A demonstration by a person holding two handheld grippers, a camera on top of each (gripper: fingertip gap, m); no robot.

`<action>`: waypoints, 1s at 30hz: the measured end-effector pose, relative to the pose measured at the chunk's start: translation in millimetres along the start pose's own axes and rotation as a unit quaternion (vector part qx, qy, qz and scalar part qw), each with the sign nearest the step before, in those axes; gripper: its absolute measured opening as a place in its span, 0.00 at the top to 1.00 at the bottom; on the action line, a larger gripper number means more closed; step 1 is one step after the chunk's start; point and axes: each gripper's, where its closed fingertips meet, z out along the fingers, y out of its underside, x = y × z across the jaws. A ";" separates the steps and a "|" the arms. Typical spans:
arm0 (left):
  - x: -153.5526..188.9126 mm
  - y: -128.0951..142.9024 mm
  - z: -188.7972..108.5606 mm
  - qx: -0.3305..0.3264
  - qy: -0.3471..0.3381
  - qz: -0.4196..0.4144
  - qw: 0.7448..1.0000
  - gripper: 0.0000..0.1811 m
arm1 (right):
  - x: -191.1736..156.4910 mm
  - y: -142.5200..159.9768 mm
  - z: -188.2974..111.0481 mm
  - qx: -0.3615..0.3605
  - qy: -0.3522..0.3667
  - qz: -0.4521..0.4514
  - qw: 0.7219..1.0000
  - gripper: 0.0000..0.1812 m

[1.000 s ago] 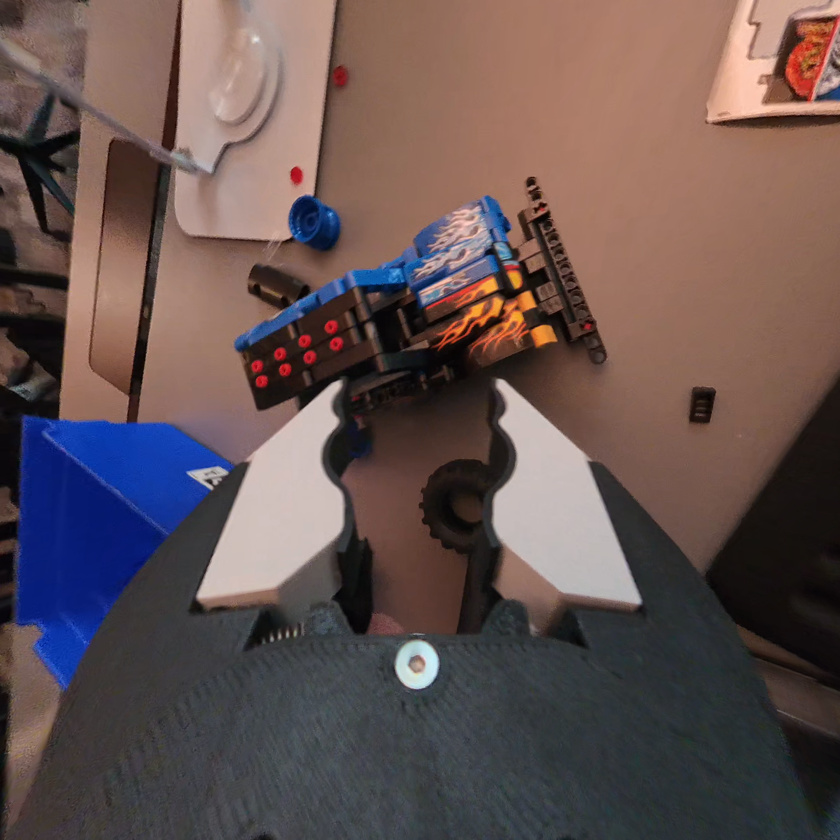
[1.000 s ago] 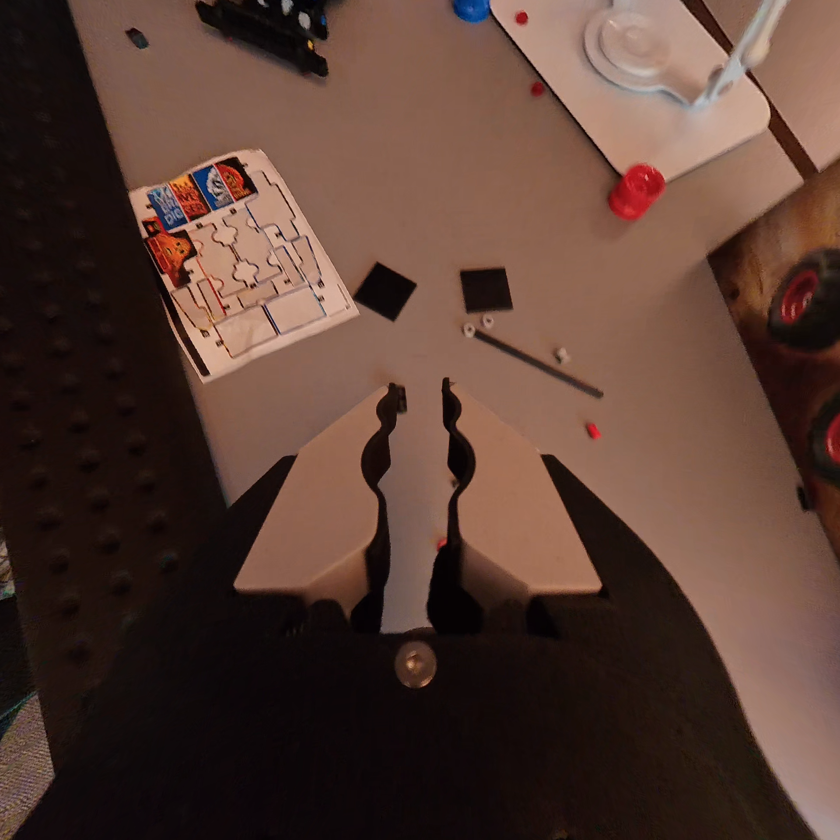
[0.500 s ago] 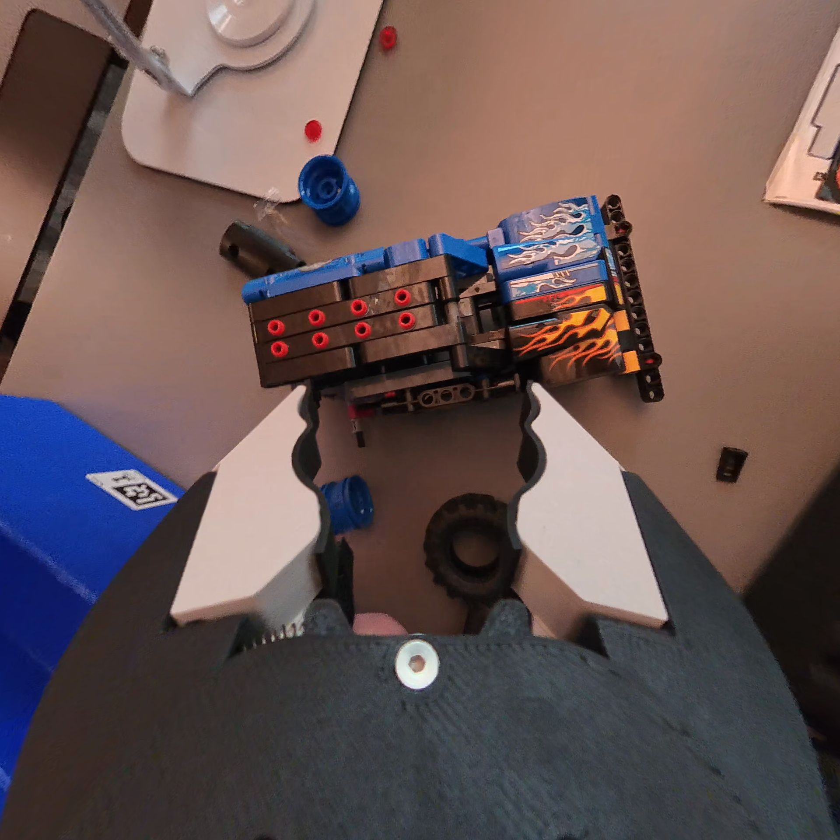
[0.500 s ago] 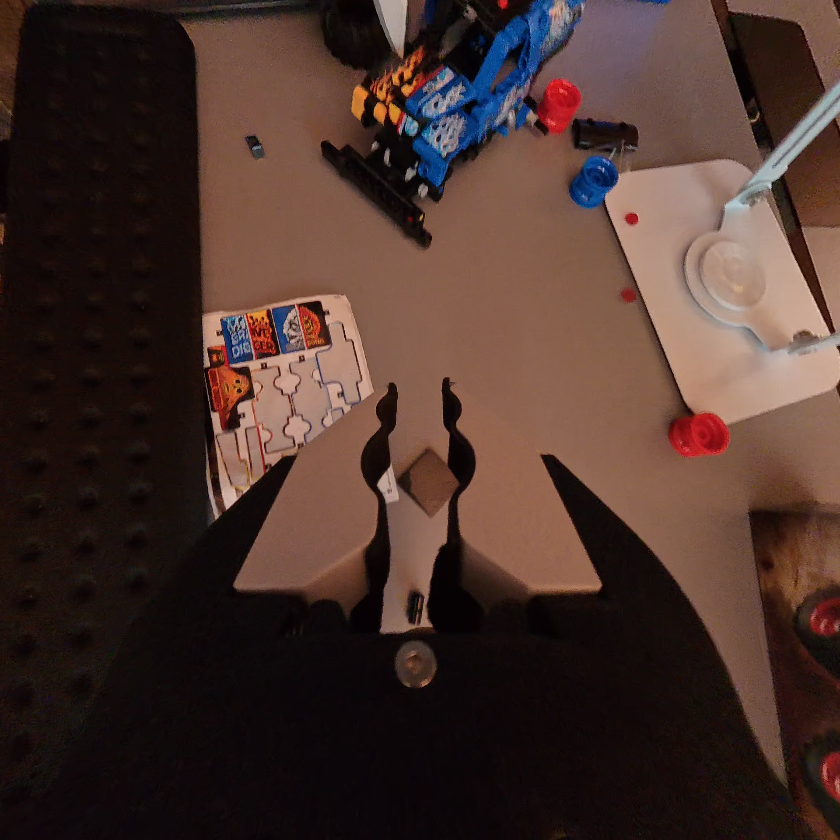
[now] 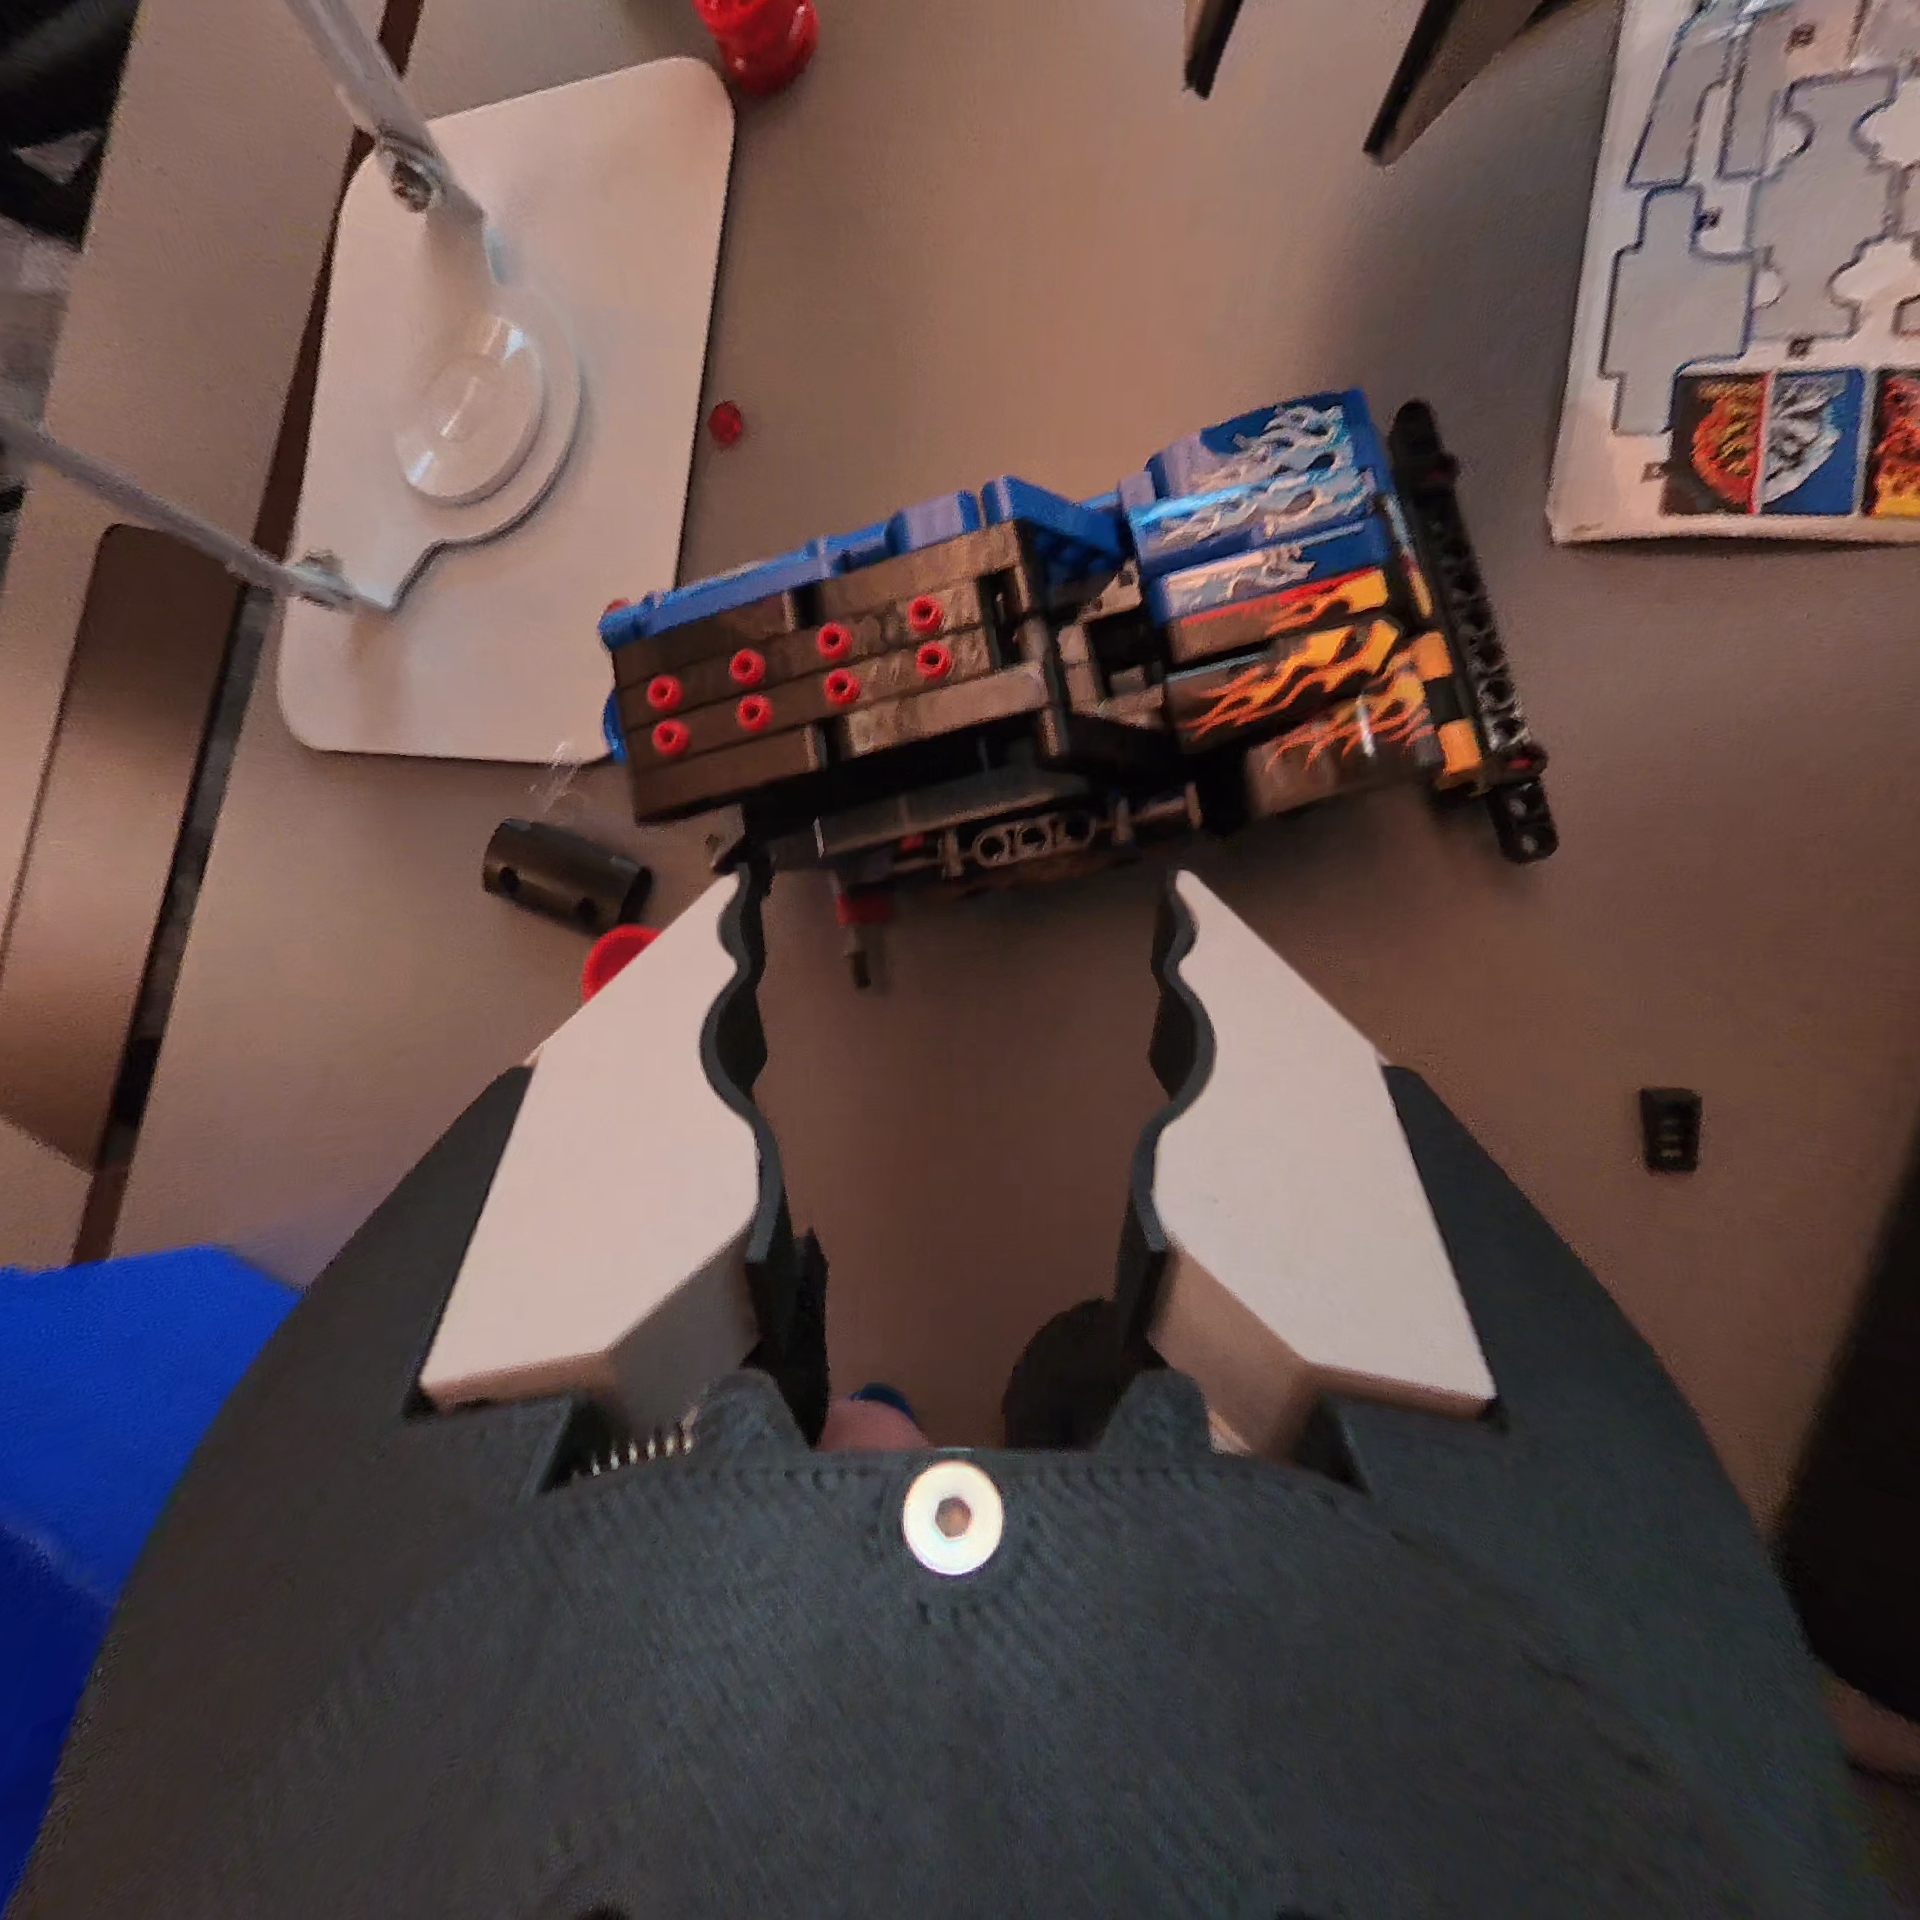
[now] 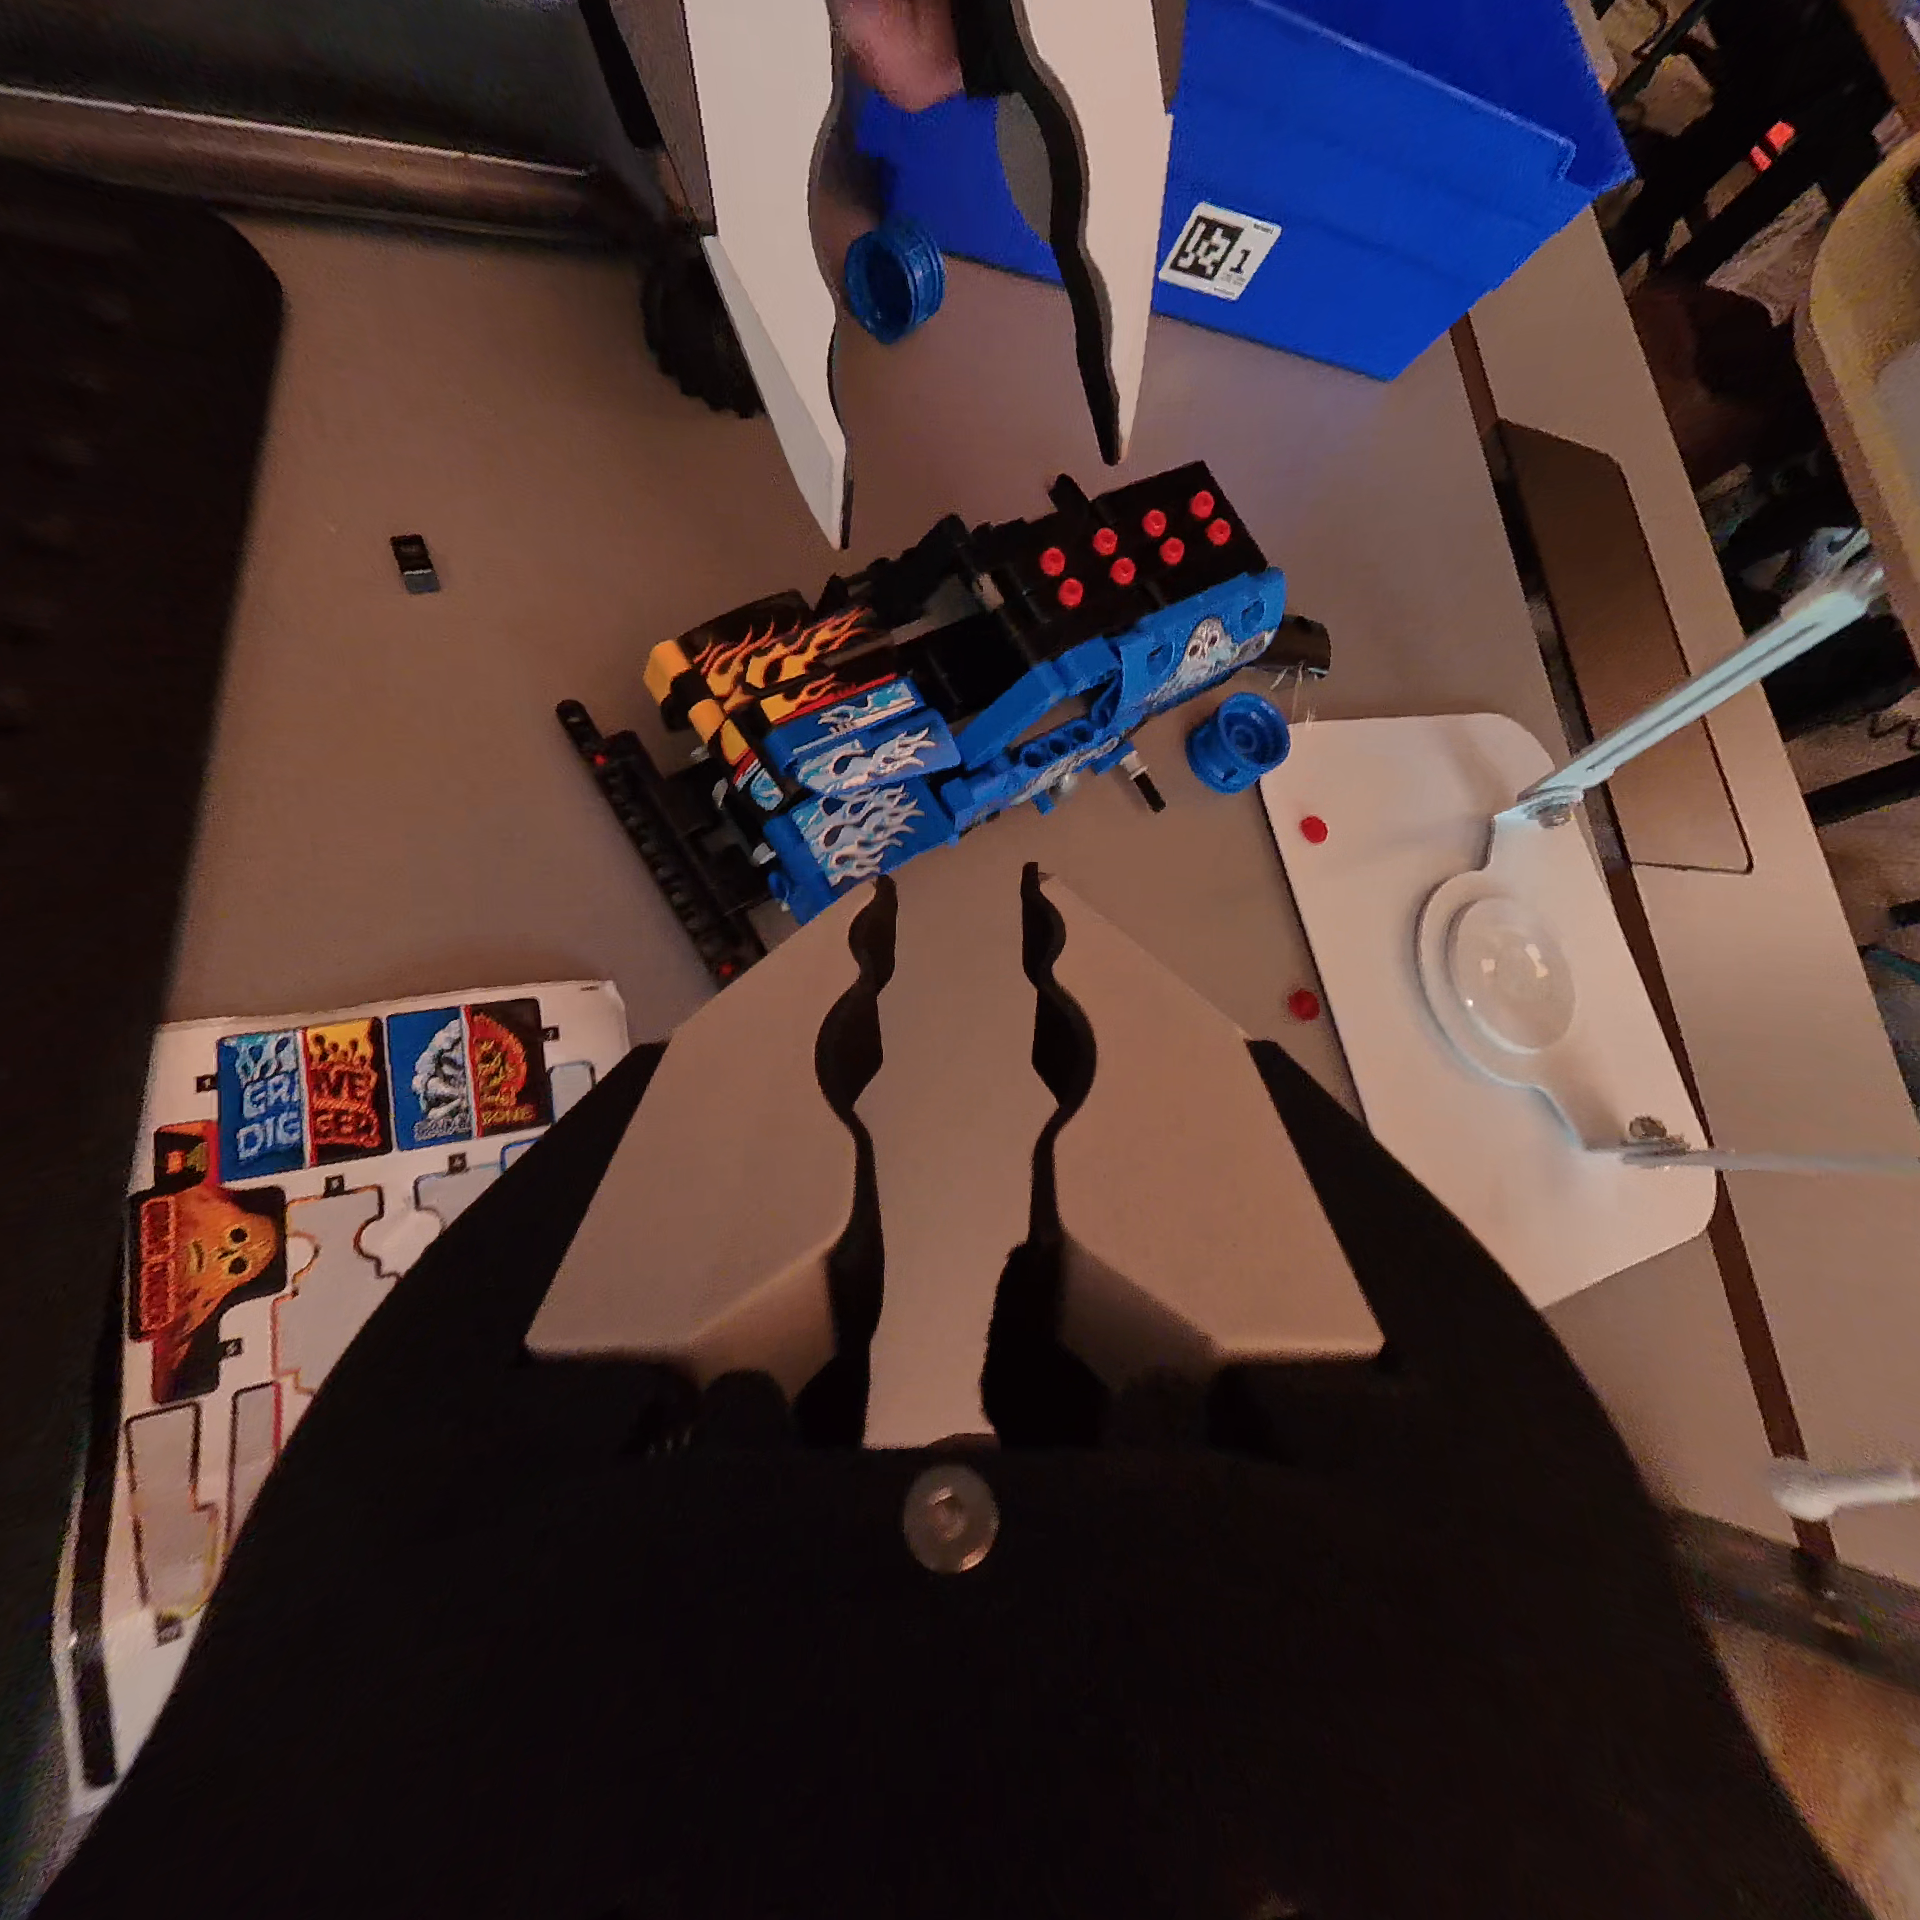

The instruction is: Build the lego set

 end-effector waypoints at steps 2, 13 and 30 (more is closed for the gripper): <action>-4.7 6.0 -7.2 -0.004 -0.023 -0.003 1.000 0.63 | 2.3 -5.4 5.4 0.007 0.000 -0.007 1.000 0.88; 10.3 -29.1 -13.2 0.066 -0.044 -0.078 0.994 0.81 | 14.2 -26.1 37.5 0.040 0.019 -0.063 0.997 0.90; 17.4 -37.7 6.8 0.108 -0.064 -0.159 0.979 0.91 | 26.9 -18.6 52.6 0.054 0.046 0.054 0.996 0.89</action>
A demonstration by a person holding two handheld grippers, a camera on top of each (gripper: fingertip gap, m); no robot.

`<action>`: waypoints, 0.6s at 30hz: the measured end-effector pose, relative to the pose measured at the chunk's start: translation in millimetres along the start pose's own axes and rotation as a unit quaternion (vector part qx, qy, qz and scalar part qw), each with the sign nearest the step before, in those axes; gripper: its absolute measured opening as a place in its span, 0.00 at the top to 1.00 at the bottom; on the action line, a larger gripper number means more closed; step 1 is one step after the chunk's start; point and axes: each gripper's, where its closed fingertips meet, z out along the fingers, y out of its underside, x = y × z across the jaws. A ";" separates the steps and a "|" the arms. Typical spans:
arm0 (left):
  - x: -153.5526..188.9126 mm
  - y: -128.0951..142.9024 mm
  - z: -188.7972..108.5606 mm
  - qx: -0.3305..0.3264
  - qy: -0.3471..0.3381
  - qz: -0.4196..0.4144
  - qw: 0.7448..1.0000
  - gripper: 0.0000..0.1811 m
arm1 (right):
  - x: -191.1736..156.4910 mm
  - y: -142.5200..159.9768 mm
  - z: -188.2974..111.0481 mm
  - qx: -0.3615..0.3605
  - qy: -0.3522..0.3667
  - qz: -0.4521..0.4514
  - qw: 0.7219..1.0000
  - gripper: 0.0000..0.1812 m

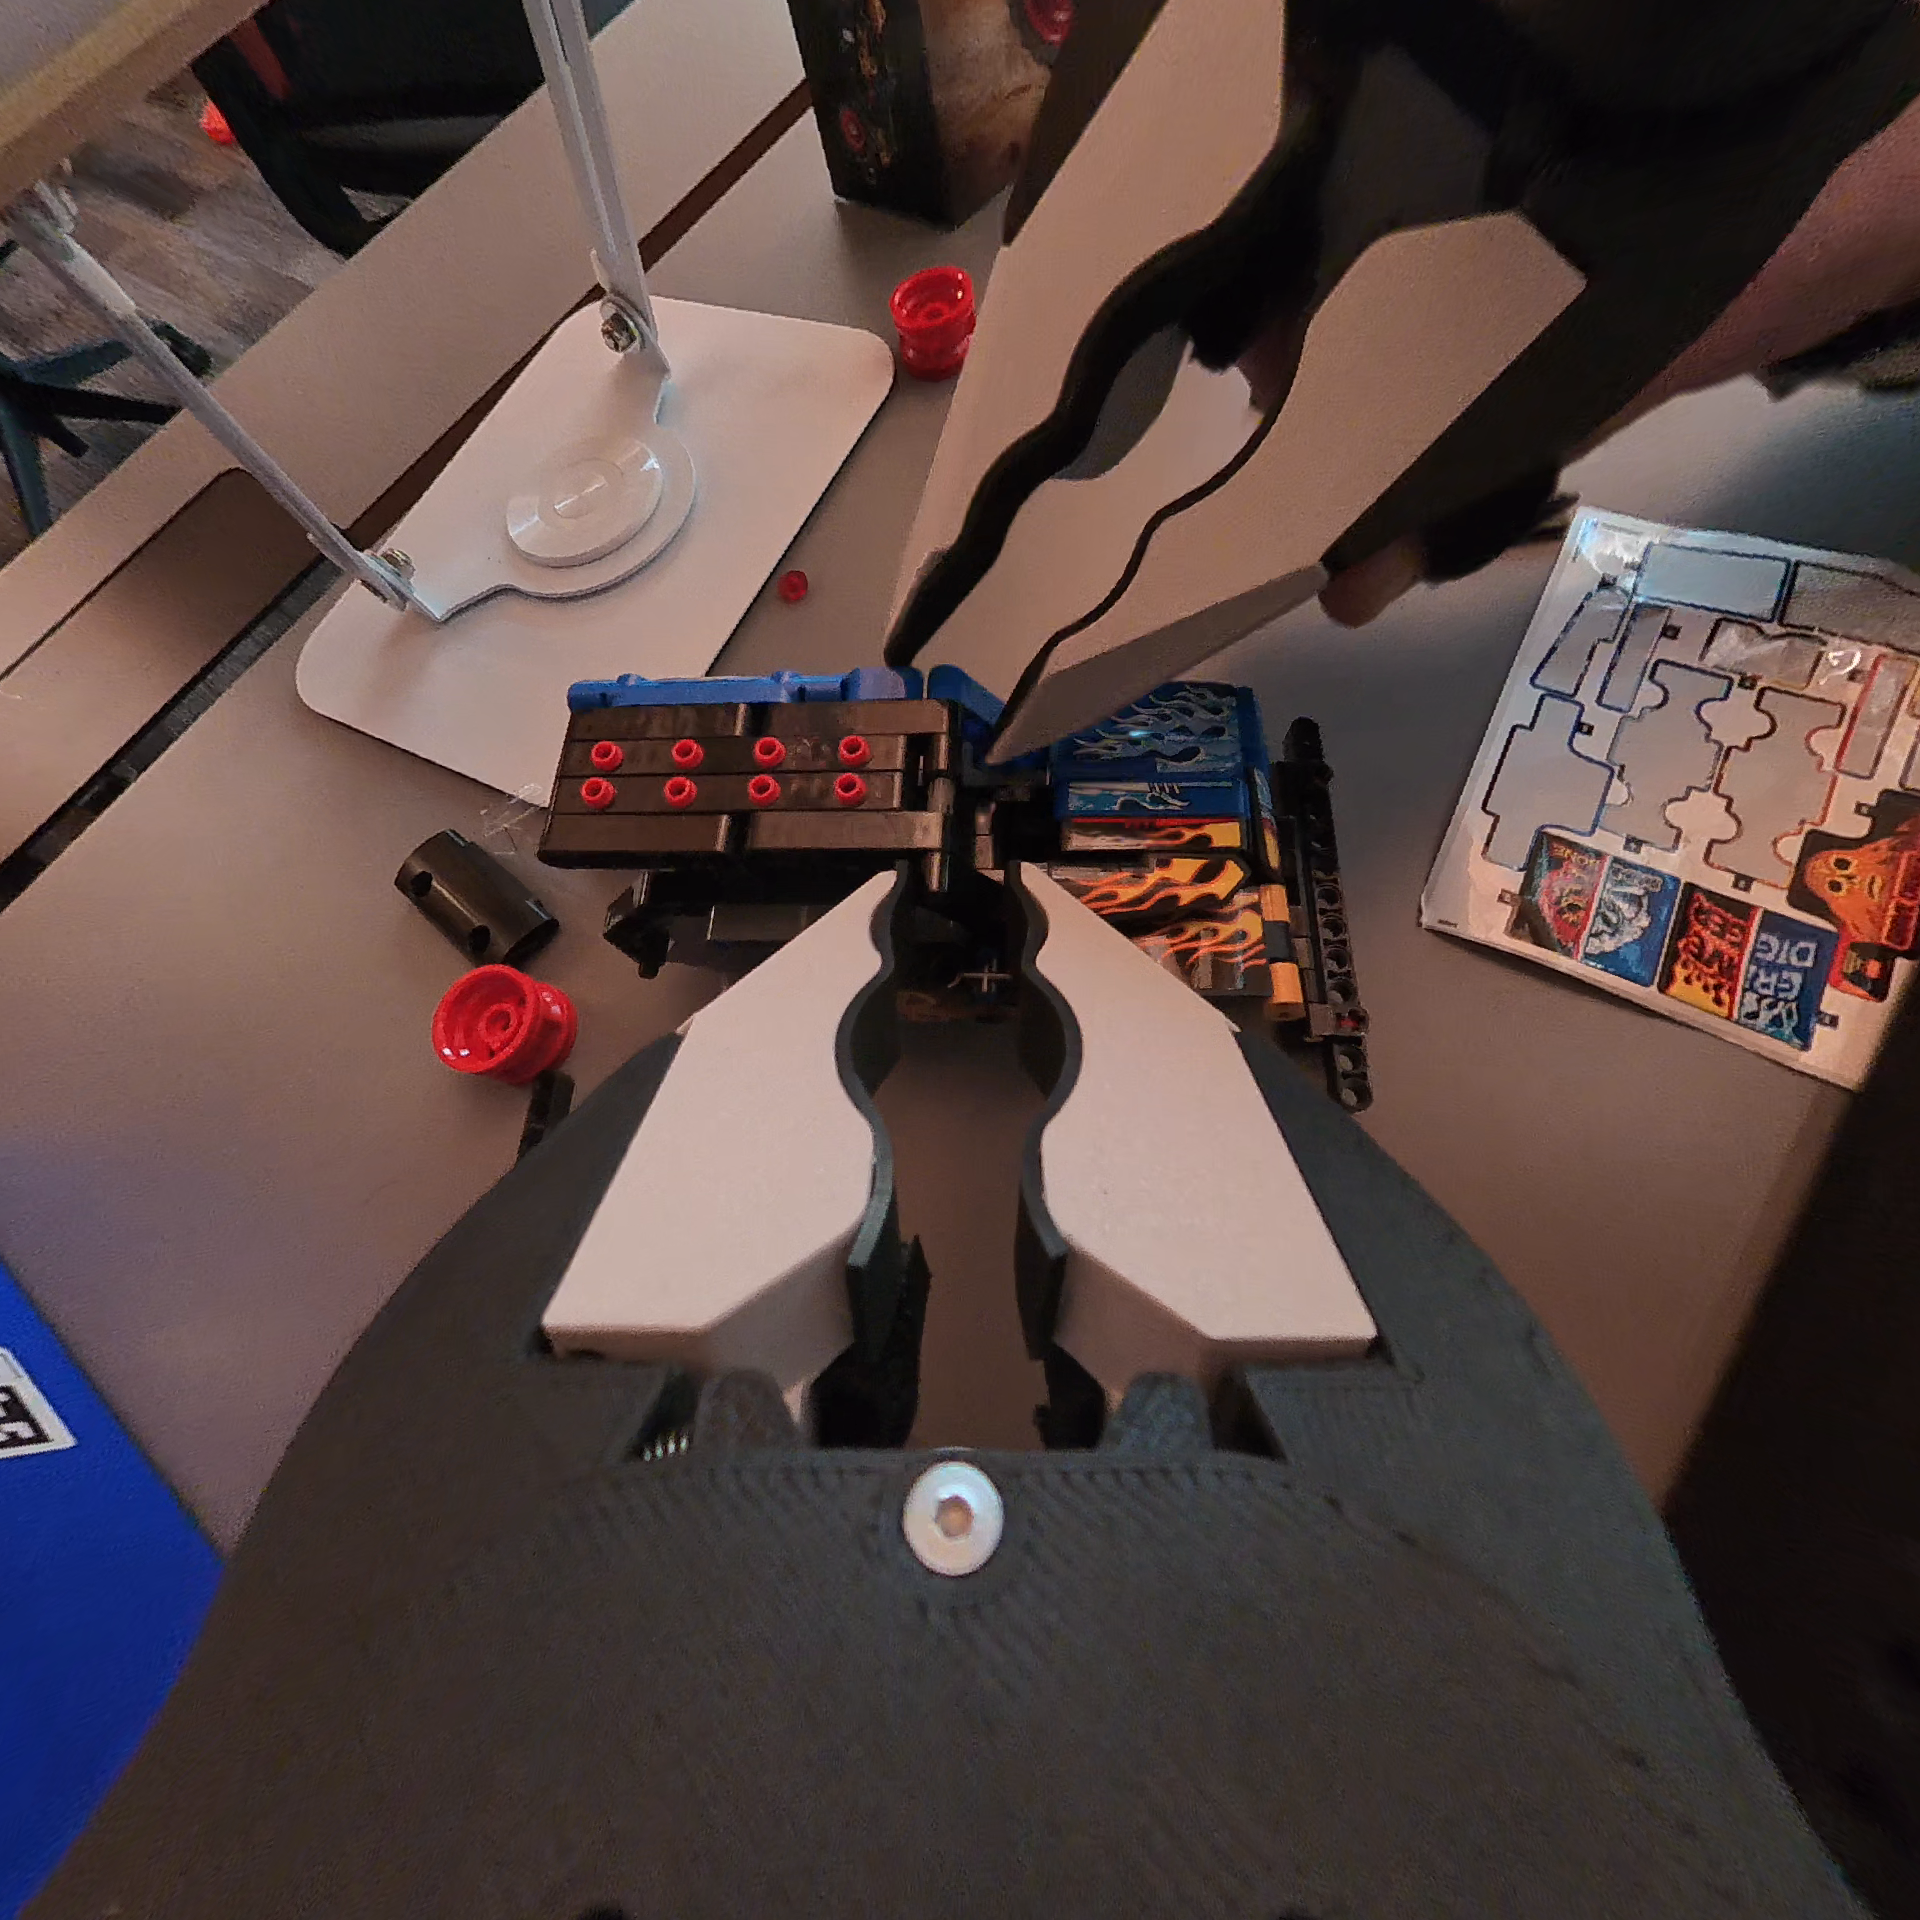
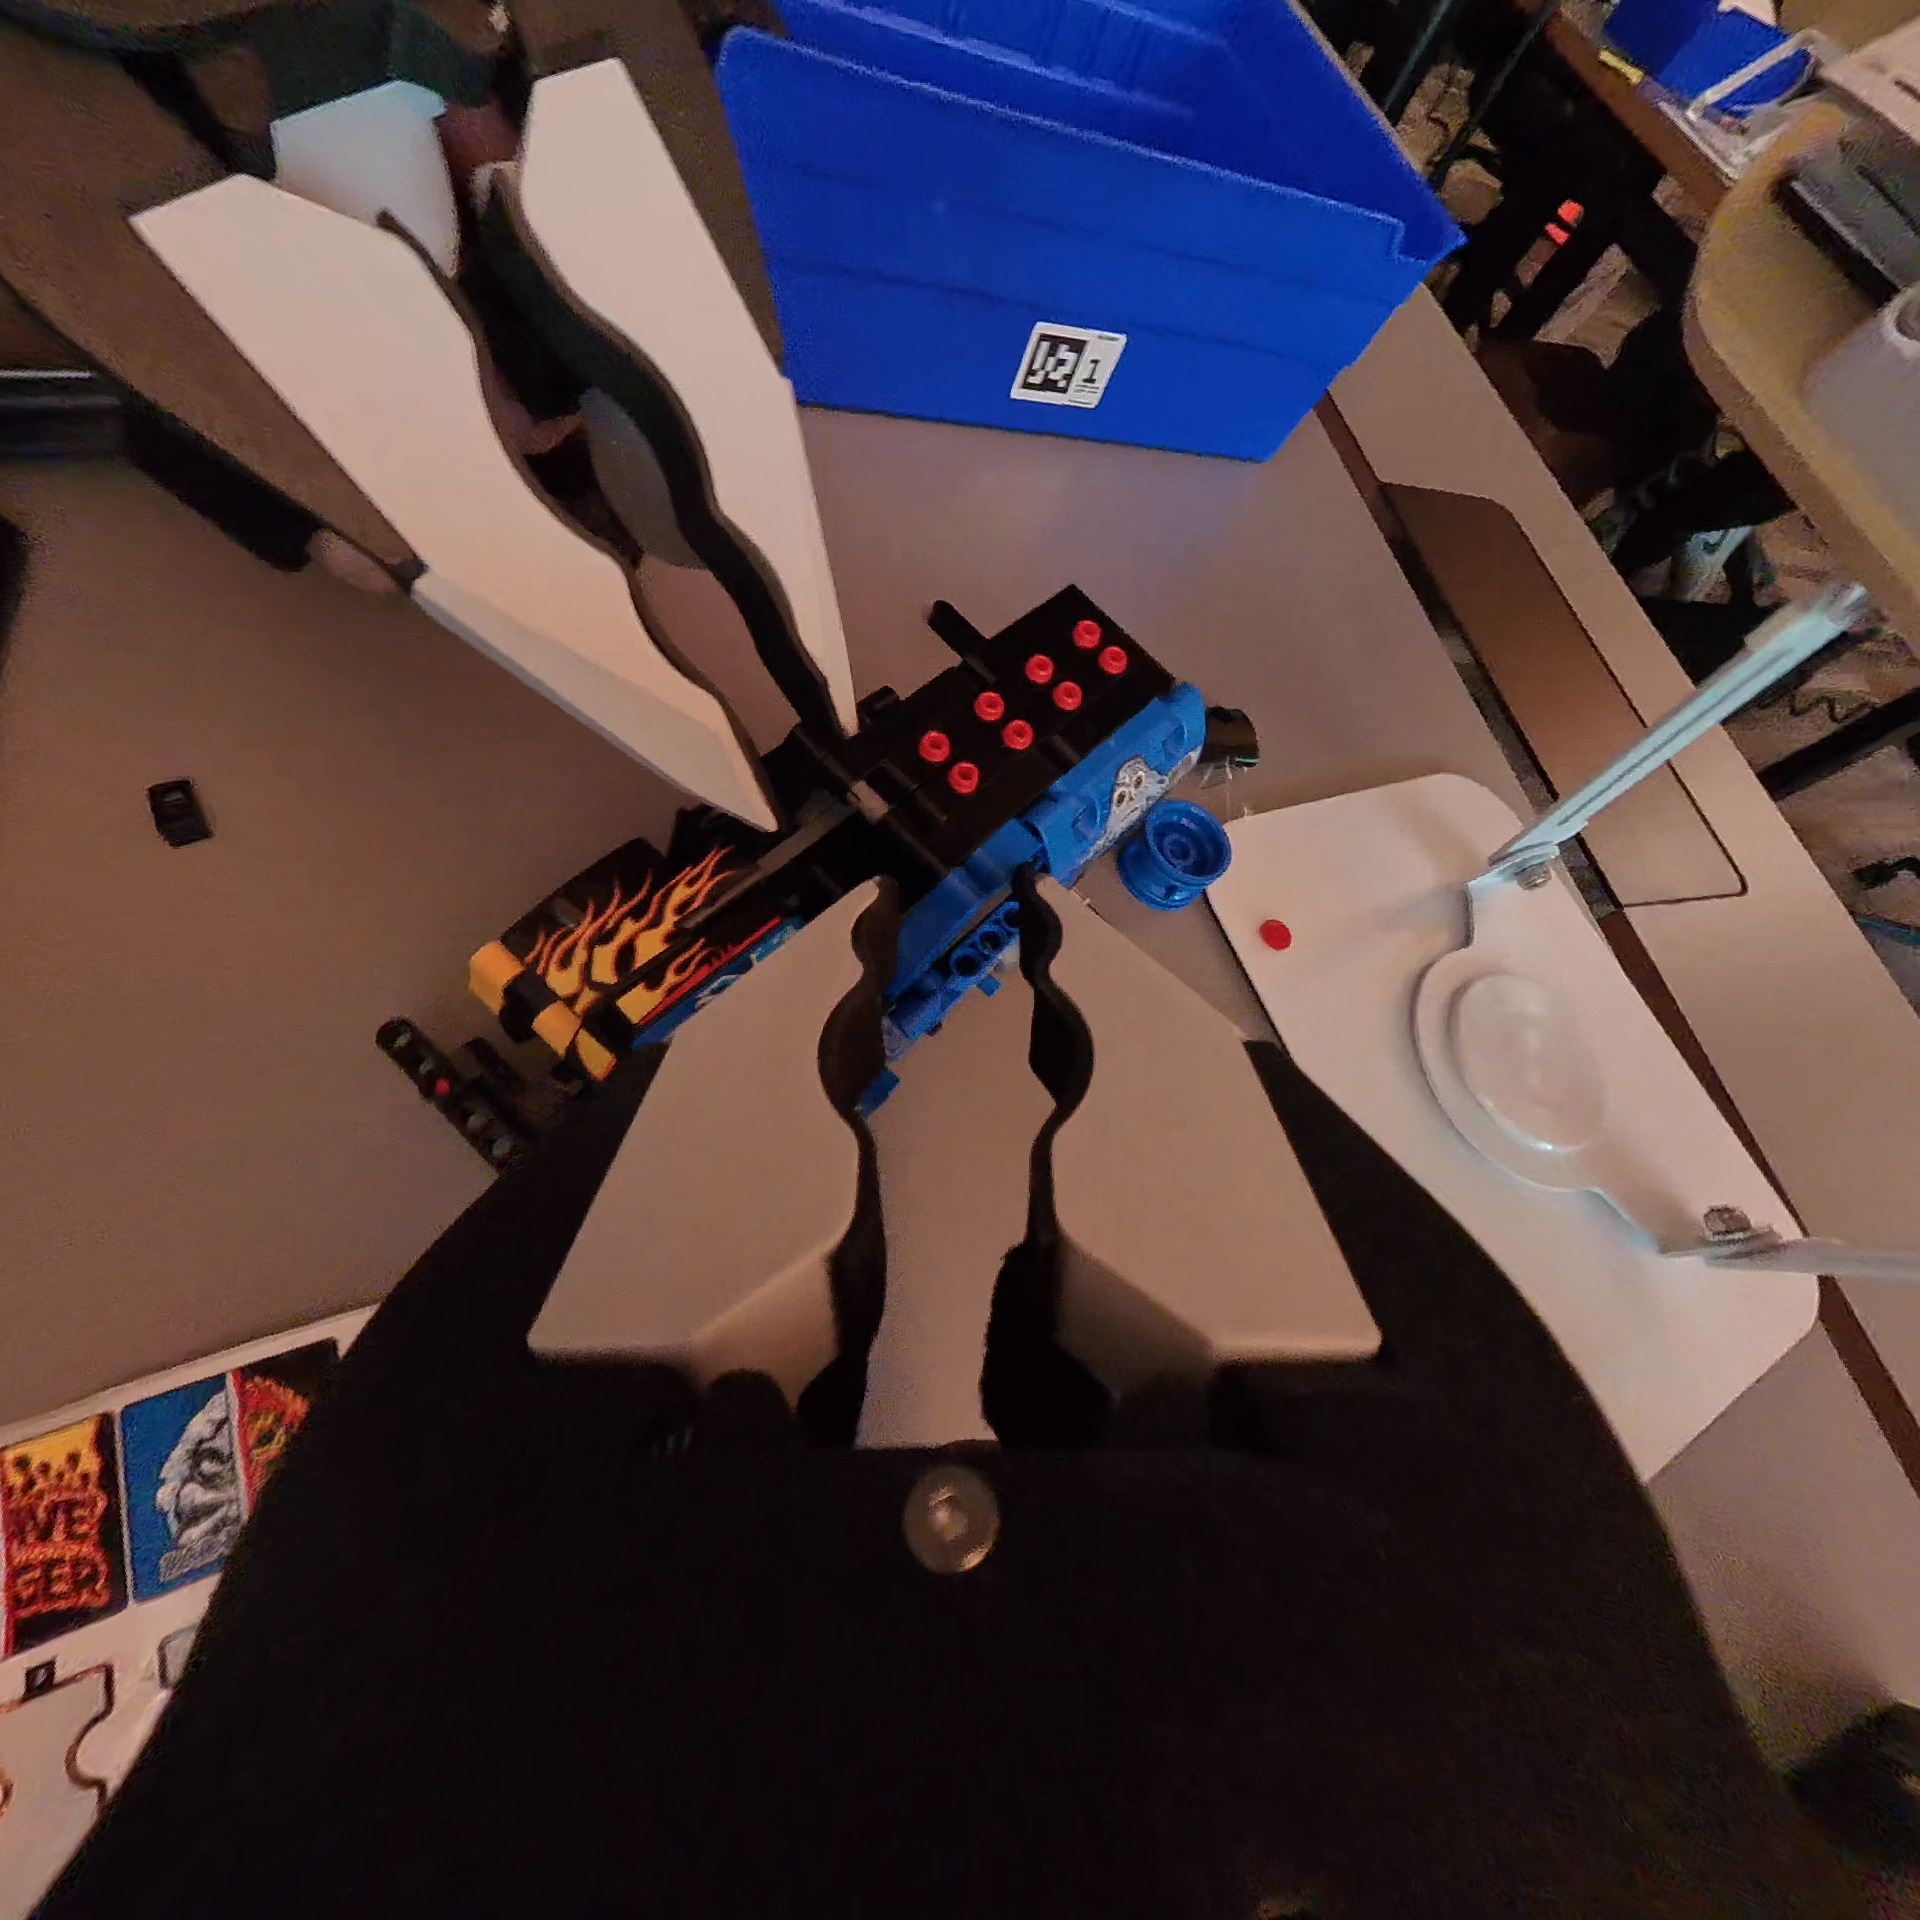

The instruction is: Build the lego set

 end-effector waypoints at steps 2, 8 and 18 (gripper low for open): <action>1.4 -1.3 1.7 0.007 0.004 -0.010 1.000 0.91 | 1.9 4.5 2.9 -0.008 0.000 0.015 1.000 0.91; 6.3 -6.3 7.7 0.017 -0.001 -0.006 1.000 0.92 | 6.5 10.4 1.7 -0.010 -0.005 0.060 0.998 0.95; 11.0 -7.7 7.5 0.041 -0.022 -0.004 0.999 0.93 | 7.3 11.3 2.8 0.027 -0.036 0.149 0.988 0.96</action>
